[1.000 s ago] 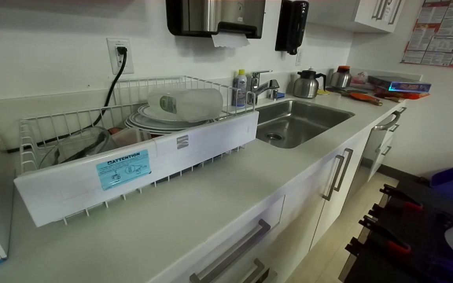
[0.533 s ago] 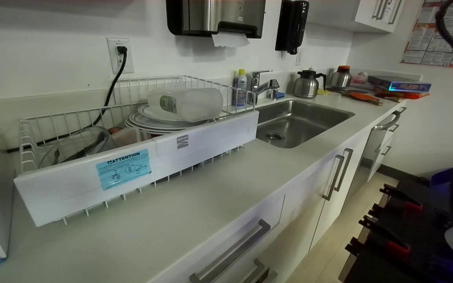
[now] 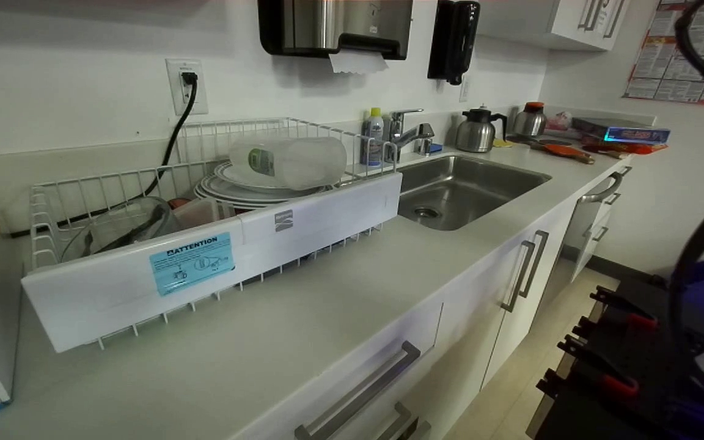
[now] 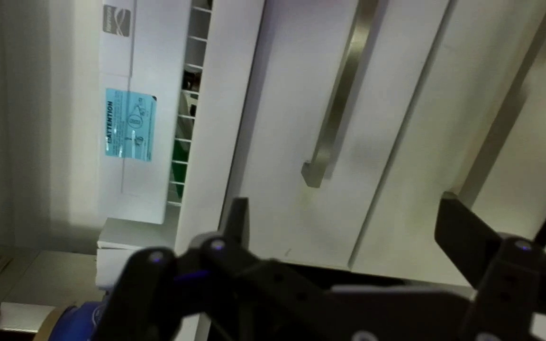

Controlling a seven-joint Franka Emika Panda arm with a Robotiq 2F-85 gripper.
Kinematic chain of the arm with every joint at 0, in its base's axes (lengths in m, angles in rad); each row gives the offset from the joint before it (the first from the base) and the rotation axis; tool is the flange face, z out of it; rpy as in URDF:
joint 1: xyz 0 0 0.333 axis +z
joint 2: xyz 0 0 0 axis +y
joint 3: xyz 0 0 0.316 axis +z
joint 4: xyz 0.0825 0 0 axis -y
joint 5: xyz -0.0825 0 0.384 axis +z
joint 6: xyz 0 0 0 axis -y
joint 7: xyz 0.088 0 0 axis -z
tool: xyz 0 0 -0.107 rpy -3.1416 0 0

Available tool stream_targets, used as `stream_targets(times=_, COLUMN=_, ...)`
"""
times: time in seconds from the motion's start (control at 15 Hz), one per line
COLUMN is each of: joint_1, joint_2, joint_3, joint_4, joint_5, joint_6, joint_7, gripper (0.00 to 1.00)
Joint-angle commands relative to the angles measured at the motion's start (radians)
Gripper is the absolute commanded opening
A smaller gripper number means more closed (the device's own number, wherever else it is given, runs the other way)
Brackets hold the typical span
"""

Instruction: Open the top drawer of the middle cabinet

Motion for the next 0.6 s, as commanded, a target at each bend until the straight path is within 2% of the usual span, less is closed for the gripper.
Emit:
stream_targets(times=0.0, joint_1=0.025, joint_2=0.057, joint_3=-0.076, joint_4=0.059, joint_5=-0.031, joint_6=-0.093, joint_7=0.022, gripper=1.00)
stream_targets(times=0.27, joint_1=-0.002, joint_2=0.112, joint_3=-0.133, joint_4=0.110, joint_5=-0.097, joint_6=-0.122, joint_7=0.007, gripper=1.00)
stream_targets(times=0.53, joint_1=-0.034, joint_2=0.157, joint_3=-0.157, joint_4=0.153, joint_5=-0.137, joint_6=-0.121, joint_7=0.009, gripper=1.00)
